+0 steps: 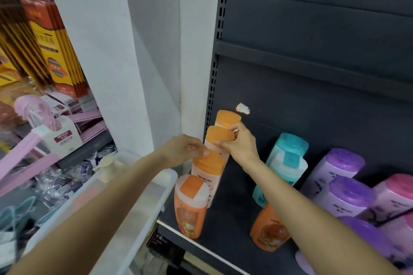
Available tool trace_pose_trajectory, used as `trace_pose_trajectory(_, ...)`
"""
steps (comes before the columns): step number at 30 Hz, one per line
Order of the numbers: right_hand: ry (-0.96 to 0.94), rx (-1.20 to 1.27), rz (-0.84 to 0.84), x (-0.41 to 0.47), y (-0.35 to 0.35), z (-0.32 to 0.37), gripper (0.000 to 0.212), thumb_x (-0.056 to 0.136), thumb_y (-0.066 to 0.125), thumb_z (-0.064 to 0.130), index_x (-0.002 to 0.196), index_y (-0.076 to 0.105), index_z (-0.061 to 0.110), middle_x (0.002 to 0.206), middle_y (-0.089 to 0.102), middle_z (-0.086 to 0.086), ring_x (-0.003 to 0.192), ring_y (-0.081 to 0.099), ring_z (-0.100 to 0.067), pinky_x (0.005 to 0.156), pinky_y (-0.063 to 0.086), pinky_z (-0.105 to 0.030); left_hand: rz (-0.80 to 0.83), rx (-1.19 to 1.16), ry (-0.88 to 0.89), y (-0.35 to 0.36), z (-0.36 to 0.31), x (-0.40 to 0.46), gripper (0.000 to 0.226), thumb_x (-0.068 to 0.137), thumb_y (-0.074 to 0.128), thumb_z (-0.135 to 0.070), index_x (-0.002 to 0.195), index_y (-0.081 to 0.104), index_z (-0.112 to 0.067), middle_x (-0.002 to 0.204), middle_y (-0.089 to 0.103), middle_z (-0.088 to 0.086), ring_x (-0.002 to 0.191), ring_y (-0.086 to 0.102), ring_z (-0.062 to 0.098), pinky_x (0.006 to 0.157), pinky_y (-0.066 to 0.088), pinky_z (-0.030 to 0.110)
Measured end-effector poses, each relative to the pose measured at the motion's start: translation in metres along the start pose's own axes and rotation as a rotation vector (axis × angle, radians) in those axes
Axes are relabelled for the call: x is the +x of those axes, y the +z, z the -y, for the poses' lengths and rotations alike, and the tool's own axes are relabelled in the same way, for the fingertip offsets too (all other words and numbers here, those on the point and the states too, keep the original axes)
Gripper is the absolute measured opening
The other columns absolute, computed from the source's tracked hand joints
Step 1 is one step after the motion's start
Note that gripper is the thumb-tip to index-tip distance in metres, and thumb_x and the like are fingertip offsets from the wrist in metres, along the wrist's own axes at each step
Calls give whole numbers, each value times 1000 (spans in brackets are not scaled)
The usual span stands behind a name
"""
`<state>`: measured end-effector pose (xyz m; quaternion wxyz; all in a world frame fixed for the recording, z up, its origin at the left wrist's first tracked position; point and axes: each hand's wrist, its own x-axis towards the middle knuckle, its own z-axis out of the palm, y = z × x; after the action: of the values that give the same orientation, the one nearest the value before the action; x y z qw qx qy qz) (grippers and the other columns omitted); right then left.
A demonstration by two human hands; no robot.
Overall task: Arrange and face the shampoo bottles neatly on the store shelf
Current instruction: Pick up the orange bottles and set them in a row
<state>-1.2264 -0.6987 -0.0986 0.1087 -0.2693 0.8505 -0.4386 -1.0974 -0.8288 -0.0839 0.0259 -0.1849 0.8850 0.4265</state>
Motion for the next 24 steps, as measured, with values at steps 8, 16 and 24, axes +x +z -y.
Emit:
trace_pose_trajectory(8, 1, -6, -1, -3, 2, -6, 48, 72, 80, 28, 107, 50, 17, 114, 55, -7, 102, 54, -20, 74, 41, -26, 18, 41, 17, 2, -2, 4, 29, 90, 56, -40, 108, 66, -20, 111, 65, -2, 103, 59, 15, 98, 46, 33)
trace_pose_trajectory(16, -5, -3, 87, -3, -7, -9, 44, 80, 71, 36, 116, 50, 21, 116, 52, -3, 102, 52, -16, 66, 38, -19, -108, 24, 65, -4, -6, 10, 17, 91, 57, -34, 97, 67, -22, 100, 66, -6, 93, 62, 11, 86, 47, 25)
trace_pose_trajectory(24, -85, -124, -42, 37, -48, -8, 42, 89, 63, 24, 128, 52, 13, 125, 54, -8, 117, 52, -21, 94, 41, -29, -368, -62, -18, -1, -25, 40, 27, 93, 54, -37, 108, 62, -17, 109, 64, 1, 98, 56, 14, 82, 40, 25)
